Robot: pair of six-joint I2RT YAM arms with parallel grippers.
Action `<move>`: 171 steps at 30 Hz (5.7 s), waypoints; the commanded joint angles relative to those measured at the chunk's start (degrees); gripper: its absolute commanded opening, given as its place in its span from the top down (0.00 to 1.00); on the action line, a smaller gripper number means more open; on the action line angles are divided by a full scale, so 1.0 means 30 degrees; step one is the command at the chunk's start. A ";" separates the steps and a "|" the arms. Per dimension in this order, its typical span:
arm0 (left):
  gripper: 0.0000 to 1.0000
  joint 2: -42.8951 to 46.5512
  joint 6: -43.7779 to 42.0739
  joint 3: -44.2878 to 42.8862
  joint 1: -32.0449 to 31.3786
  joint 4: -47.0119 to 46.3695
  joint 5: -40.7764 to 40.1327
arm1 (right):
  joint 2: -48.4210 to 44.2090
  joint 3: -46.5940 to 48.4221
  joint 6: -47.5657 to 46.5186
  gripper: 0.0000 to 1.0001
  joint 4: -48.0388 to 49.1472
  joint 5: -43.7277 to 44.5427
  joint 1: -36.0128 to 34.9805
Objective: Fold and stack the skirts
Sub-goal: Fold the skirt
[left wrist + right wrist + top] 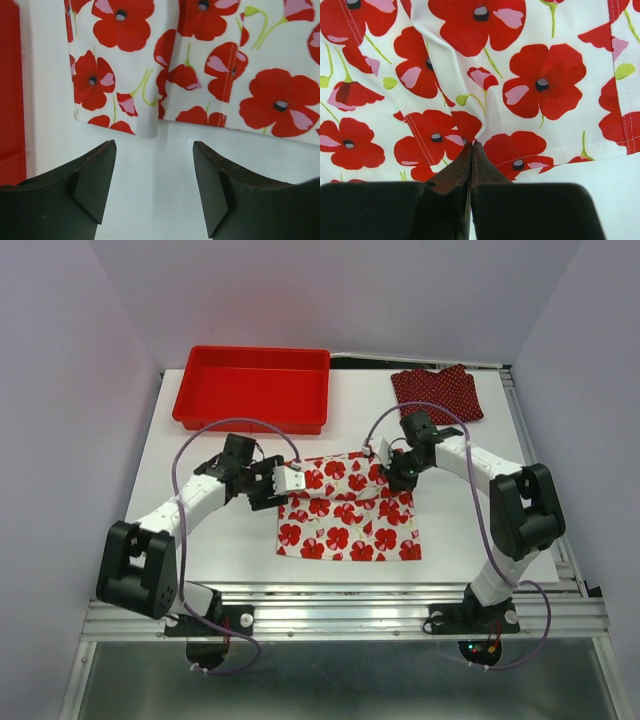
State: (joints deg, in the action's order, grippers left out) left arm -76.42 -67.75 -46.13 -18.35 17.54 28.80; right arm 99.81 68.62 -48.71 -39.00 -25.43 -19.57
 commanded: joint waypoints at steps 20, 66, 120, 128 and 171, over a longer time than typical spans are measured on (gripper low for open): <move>0.41 -0.5022 -0.1676 -0.4105 -0.1149 0.2032 -0.0927 | 0.0539 0.0711 -0.0287 0.99 0.0287 0.0625 -0.0273; 1.00 -0.4838 0.4561 -0.3549 -0.3581 0.3326 -0.2186 | -0.3098 -0.3655 0.1496 0.99 0.0430 0.0565 0.0079; 1.00 -0.6546 0.7376 -0.5130 -0.2263 0.2473 -0.4267 | -0.1834 -0.2454 0.1383 0.99 0.0785 0.2178 0.0079; 1.00 -0.5351 0.7085 -0.6332 -0.2292 0.4081 -0.4209 | -0.2771 -0.0231 0.0856 0.99 -0.0851 0.2618 0.0079; 0.80 -0.0596 1.0150 -0.4194 -0.2468 0.2388 -0.0488 | -0.4418 0.0328 0.7474 0.53 -0.0800 -0.3209 -0.0097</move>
State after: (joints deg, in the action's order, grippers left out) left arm -75.48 -45.76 -58.15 -26.17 29.89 24.18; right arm 82.63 67.05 -34.50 -46.48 -29.47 -19.75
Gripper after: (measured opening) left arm 0.266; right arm 0.535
